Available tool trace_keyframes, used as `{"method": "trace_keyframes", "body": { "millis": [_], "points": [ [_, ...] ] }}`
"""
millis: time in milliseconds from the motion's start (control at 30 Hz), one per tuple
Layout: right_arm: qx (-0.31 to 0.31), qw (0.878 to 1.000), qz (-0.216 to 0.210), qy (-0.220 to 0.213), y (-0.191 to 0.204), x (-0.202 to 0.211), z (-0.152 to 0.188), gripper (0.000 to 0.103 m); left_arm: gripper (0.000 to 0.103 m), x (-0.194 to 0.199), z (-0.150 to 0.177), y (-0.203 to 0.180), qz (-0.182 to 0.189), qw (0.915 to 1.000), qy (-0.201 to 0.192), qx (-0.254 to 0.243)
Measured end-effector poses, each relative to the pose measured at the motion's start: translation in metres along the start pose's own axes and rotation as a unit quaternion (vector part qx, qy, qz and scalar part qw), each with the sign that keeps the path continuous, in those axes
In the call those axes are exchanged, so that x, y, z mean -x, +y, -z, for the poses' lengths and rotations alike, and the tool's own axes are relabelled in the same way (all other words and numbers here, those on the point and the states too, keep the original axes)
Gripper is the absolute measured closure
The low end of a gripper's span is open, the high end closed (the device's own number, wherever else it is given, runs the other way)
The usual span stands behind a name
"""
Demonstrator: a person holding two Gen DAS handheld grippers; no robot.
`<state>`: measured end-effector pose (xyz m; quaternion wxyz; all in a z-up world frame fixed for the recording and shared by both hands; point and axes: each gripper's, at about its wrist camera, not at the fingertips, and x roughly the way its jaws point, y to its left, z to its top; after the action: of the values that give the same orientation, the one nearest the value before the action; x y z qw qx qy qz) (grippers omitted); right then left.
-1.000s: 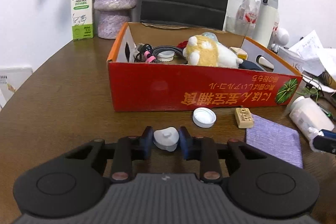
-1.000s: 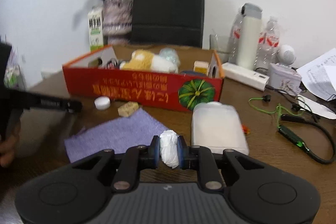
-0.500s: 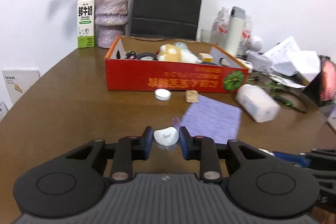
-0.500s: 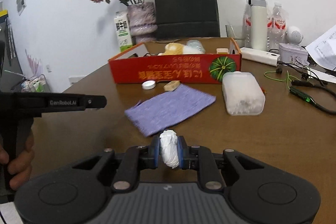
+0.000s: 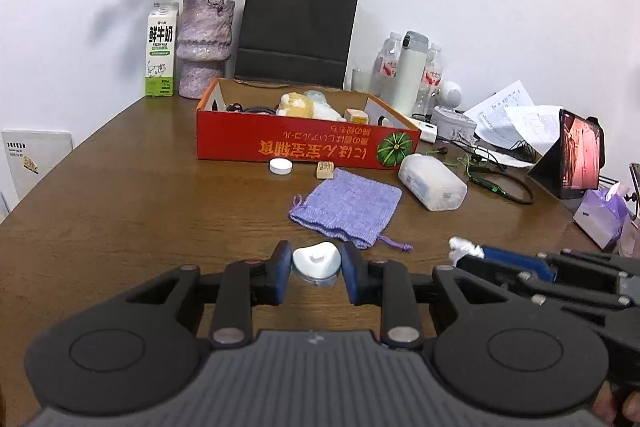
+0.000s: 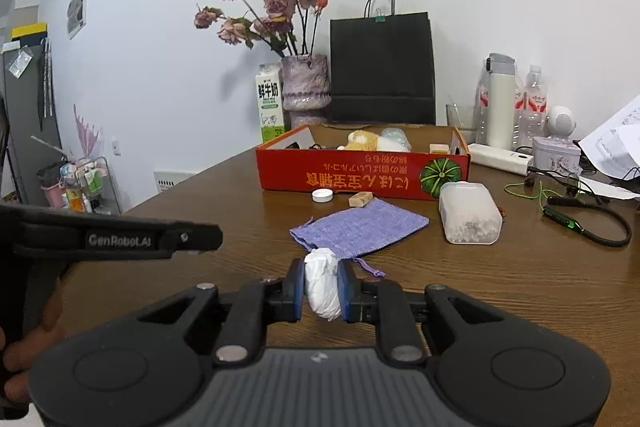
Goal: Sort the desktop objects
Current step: 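Carry both white items into the box and open both tools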
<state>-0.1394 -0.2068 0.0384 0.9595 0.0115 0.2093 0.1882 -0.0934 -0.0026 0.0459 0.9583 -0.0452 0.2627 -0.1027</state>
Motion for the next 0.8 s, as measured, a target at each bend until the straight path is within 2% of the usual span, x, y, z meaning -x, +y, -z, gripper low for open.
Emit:
{"method": "trace_keyframes", "body": {
  "millis": [233,367,567,700,800],
  "points": [
    [-0.016,1.000,0.012,-0.019,-0.014,-0.004,-0.009,0.087,0.075,-0.013,-0.005,0.007,-0.004,0.9999,0.008,0.013],
    [-0.033,0.999,0.017,-0.027,-0.030,-0.021,-0.029,0.087,0.076,-0.027,-0.027,0.016,-0.003,0.9997,-0.003,0.023],
    [-0.046,0.999,0.015,-0.025,-0.064,-0.069,-0.088,0.087,0.076,-0.073,-0.101,0.040,0.010,0.9993,-0.021,0.029],
    [-0.074,0.997,0.002,0.001,-0.093,-0.118,-0.129,0.087,0.075,-0.120,-0.154,0.057,0.018,0.9993,-0.009,0.032],
    [-0.083,0.996,0.004,0.014,-0.112,-0.159,-0.162,0.087,0.075,-0.163,-0.187,0.065,-0.003,0.9997,0.013,0.020]
  ]
}}
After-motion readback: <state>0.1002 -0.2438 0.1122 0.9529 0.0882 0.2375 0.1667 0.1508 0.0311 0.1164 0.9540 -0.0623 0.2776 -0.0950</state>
